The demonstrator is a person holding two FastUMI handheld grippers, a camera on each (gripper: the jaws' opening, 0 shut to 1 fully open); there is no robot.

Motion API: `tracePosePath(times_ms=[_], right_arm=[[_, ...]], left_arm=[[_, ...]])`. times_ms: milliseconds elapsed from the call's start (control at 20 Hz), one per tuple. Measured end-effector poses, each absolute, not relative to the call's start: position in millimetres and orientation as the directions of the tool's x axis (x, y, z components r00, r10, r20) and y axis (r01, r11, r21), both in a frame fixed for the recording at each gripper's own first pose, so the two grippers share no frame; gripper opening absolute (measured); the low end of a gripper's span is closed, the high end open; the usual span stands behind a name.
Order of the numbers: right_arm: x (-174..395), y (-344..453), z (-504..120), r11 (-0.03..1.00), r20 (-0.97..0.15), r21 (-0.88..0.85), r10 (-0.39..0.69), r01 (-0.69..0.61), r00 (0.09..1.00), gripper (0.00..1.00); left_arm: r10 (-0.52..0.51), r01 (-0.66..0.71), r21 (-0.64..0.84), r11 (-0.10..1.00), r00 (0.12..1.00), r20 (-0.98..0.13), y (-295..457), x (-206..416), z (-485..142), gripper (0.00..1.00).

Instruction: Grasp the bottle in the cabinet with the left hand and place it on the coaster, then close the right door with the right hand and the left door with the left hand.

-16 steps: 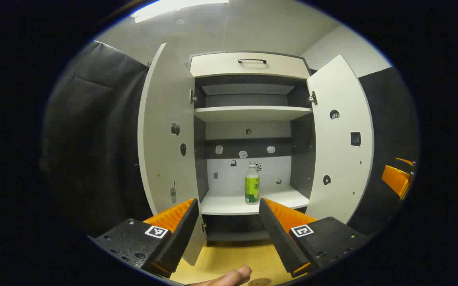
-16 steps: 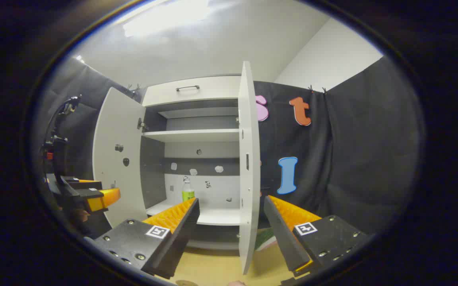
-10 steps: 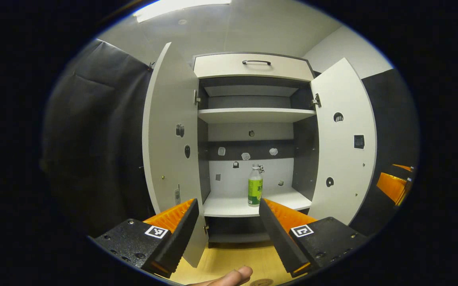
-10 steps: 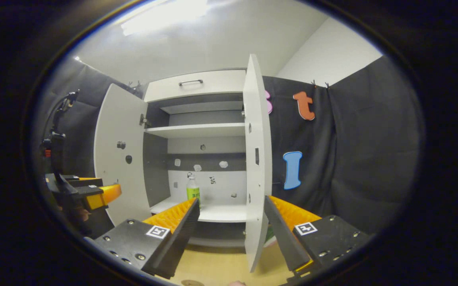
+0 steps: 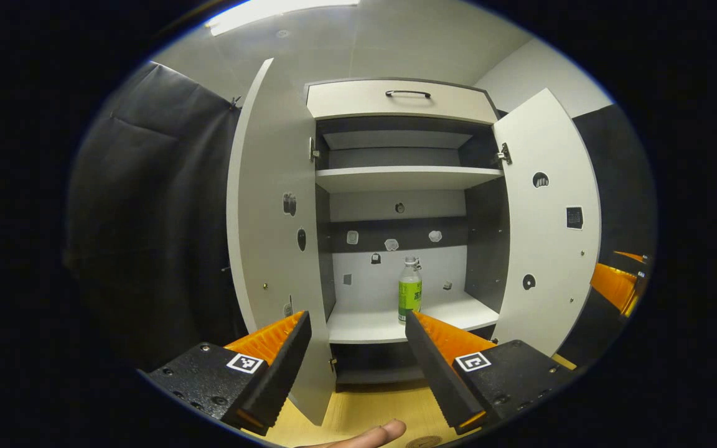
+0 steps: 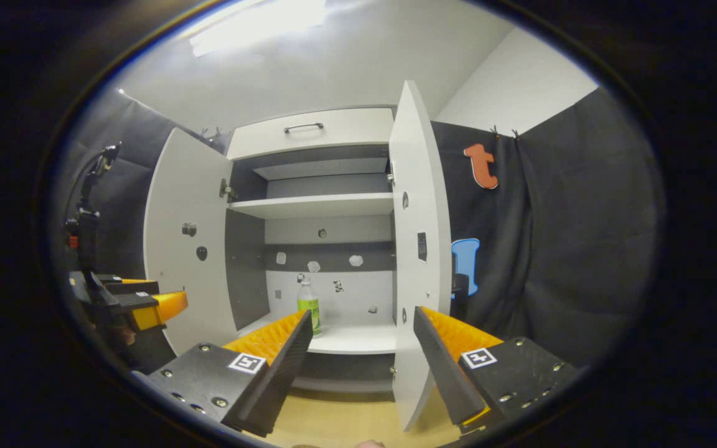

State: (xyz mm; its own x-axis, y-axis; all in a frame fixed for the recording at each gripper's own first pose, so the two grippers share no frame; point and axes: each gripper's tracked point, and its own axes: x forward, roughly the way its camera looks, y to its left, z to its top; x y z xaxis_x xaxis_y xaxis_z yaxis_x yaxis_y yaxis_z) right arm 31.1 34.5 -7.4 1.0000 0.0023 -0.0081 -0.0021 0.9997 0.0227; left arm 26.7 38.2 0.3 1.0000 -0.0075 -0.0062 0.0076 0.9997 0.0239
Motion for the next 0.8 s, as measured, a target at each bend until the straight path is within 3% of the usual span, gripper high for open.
tracePosePath(times_ms=[800], right_arm=[[38.0, 47.0, -15.5, 1.0, -0.004, -0.018, 0.011, -0.011, 1.0, 0.98]], left_arm=[[-0.085, 0.085, -0.009, 0.996, 0.996, -0.011, 0.6, 148.6, -39.1, 0.96]])
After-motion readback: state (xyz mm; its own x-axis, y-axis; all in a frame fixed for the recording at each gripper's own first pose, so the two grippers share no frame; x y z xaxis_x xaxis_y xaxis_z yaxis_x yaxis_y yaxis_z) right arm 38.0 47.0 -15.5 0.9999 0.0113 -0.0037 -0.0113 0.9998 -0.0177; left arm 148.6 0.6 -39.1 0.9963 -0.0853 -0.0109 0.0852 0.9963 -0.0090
